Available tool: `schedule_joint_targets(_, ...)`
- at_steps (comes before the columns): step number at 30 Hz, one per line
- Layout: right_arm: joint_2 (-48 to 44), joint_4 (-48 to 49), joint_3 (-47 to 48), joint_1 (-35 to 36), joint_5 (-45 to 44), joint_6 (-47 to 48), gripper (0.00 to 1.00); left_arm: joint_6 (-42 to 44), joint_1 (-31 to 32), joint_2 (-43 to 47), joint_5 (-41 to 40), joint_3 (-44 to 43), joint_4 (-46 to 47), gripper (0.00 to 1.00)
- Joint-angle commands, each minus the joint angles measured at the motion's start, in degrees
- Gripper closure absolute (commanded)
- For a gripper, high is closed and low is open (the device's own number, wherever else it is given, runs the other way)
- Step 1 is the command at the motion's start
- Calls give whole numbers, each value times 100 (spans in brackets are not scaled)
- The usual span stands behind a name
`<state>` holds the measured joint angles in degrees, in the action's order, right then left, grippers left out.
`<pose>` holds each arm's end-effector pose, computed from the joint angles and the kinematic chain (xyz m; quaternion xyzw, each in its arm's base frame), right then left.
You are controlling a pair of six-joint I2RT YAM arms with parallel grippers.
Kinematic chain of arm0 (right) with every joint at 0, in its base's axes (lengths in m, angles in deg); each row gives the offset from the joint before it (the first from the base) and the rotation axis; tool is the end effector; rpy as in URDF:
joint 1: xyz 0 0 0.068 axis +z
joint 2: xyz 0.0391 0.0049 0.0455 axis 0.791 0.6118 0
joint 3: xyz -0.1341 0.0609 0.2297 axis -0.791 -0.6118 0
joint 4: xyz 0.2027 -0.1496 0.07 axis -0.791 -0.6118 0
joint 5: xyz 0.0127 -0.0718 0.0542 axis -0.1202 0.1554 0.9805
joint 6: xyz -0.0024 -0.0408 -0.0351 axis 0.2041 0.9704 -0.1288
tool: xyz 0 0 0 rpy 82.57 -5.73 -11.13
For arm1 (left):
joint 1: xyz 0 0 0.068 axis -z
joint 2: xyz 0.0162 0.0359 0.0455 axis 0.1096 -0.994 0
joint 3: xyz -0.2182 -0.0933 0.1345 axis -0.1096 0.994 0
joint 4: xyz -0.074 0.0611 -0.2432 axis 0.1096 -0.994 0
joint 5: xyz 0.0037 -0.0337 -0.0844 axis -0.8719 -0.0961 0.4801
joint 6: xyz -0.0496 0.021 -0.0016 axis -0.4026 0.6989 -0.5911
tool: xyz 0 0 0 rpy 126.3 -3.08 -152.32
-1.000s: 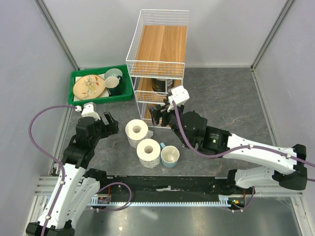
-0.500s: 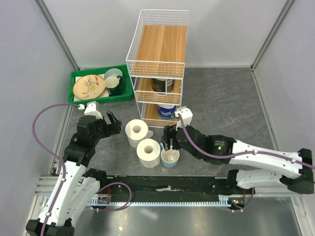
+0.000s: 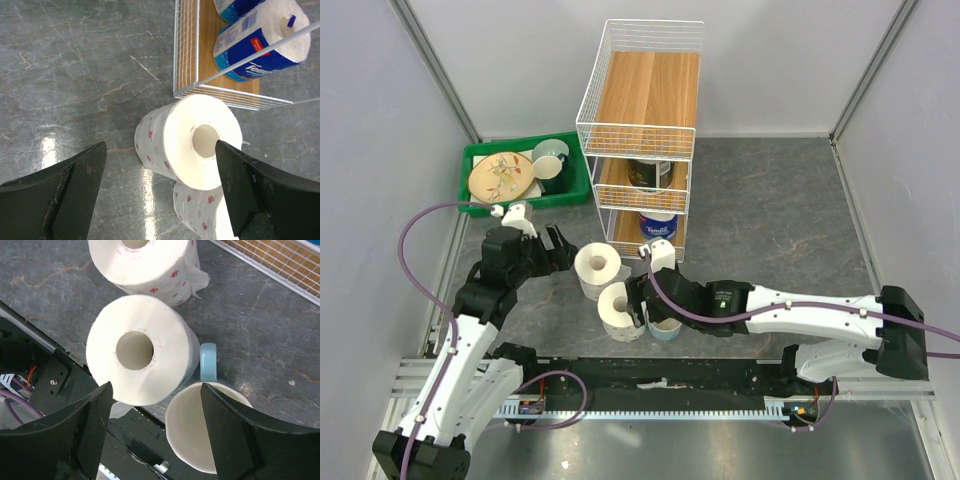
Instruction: Place and organize the paper towels onto the shelf
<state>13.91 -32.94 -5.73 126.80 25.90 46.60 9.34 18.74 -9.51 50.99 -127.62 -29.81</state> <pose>0.0884 0.2669 0.2819 -0.1813 0.8777 0.2431 0.3711 0.1546 -0.0362 0.2839 -0.0680 0.8648 -0.1770 0.4649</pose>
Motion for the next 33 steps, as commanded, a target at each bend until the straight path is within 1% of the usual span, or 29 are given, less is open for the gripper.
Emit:
schedule_joint_targets(1, 297, 252, 251, 27, 55, 173, 21, 8, -32, -73, 367, -158, 221, 4)
schedule_joint_targets(10, 728, 314, 515, 19, -147, 164, 21, -141, -23, -152, 429, -140, 229, 5)
schedule_joint_targets(17, 825, 296, 629, 27, -385, 24, 22, -150, -23, -161, 473, -70, 238, 5)
schedule_joint_targets(25, 1080, 41, 796, 27, -367, 15, 23, -71, -23, -152, 499, -35, 238, 5)
schedule_joint_targets(33, 1150, -134, 814, 19, -525, -12, 23, -185, -23, -345, 578, -17, 238, 5)
